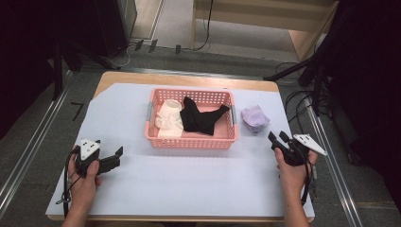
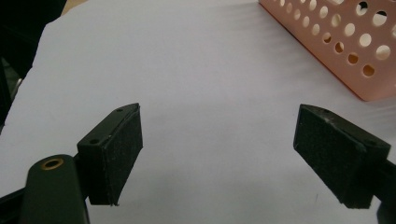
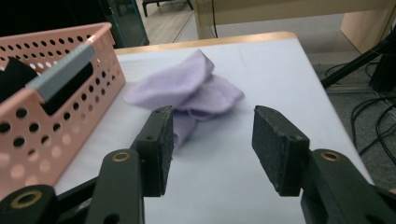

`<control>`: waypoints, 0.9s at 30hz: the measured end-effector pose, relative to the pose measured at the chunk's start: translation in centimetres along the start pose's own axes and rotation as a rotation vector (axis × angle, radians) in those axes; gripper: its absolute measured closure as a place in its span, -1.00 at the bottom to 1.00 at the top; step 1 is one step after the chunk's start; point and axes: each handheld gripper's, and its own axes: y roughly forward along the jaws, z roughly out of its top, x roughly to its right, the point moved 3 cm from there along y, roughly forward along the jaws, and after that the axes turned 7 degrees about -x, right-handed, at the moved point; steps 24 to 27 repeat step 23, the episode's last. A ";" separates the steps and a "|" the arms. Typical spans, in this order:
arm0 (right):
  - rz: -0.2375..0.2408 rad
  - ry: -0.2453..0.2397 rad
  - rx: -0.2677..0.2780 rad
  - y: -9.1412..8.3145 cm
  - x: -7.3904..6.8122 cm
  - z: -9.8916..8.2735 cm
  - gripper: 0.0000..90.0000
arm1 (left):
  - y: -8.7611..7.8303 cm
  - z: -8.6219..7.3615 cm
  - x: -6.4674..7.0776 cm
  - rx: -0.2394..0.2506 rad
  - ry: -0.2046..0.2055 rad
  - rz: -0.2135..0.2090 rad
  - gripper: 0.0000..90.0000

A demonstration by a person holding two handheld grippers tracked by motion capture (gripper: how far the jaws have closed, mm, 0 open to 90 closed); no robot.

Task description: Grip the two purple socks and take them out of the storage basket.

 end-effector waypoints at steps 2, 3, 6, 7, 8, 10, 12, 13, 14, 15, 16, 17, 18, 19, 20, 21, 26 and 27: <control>0.005 0.003 0.000 -0.8 0.7 -0.9 0.07 | 0.0 0.0 0.0 0.000 -0.001 0.000 -0.64; 0.003 -0.009 -0.002 -1.1 0.9 -1.4 0.06 | 0.0 0.0 0.0 0.000 -0.001 0.001 -0.64; 0.001 -0.032 -0.016 -2.2 1.5 -2.7 -0.03 | 0.0 0.0 0.0 0.003 -0.002 0.001 -0.64; 0.001 -0.030 -0.015 -2.8 1.7 -3.1 -0.13 | 0.0 0.0 0.0 0.003 -0.002 0.001 -0.64; 0.004 -0.016 -0.025 -3.2 1.8 -3.3 -0.21 | 0.0 0.0 0.0 0.000 0.000 0.001 -0.64; 0.003 -0.012 -0.043 -4.0 2.1 -3.7 -0.38 | 0.0 0.0 0.0 0.004 -0.001 0.003 -0.64; 0.015 -0.043 -0.051 -4.8 2.4 -4.2 -0.51 | 0.0 0.0 0.0 0.004 0.000 0.004 -0.64; 0.015 -0.043 -0.051 -4.8 2.4 -4.2 -0.51 | 0.0 0.0 0.0 0.003 -0.001 0.003 -0.64; 0.023 -0.042 -0.057 -5.5 2.6 -4.6 -0.56 | 0.0 0.0 0.0 0.003 -0.002 0.002 -0.64; 0.023 -0.061 -0.056 -5.9 2.7 -4.8 -0.57 | 0.0 0.0 0.0 0.000 -0.002 0.001 -0.64; 0.012 -0.069 -0.063 -6.1 2.7 -5.0 -0.58 | 0.0 0.0 0.0 0.000 -0.001 0.001 -0.64; 0.012 -0.069 -0.063 -6.1 2.7 -5.0 -0.58 | 0.0 0.0 0.0 0.000 -0.001 0.001 -0.64; 0.015 -0.088 -0.064 -6.5 2.7 -5.2 -0.63 | 0.0 0.0 0.0 0.002 0.000 0.002 -0.64; 0.018 -0.089 -0.066 -6.6 2.7 -5.3 -0.64 | 0.0 0.0 0.0 0.001 0.001 0.001 -0.64; 0.019 -0.092 -0.062 -6.6 2.7 -5.3 -0.64 | 0.1 0.0 0.0 -0.003 0.004 0.002 -0.64; 0.020 -0.089 -0.066 -6.5 2.7 -5.3 -0.64 | 0.1 0.0 0.0 -0.004 0.001 0.000 -0.64; 0.021 -0.078 -0.074 -6.4 2.8 -5.3 -0.64 | 0.1 0.0 0.0 -0.003 0.002 -0.002 -0.64; 0.021 -0.078 -0.074 -6.4 2.8 -5.3 -0.64 | 0.1 0.0 0.0 -0.003 0.002 -0.002 -0.64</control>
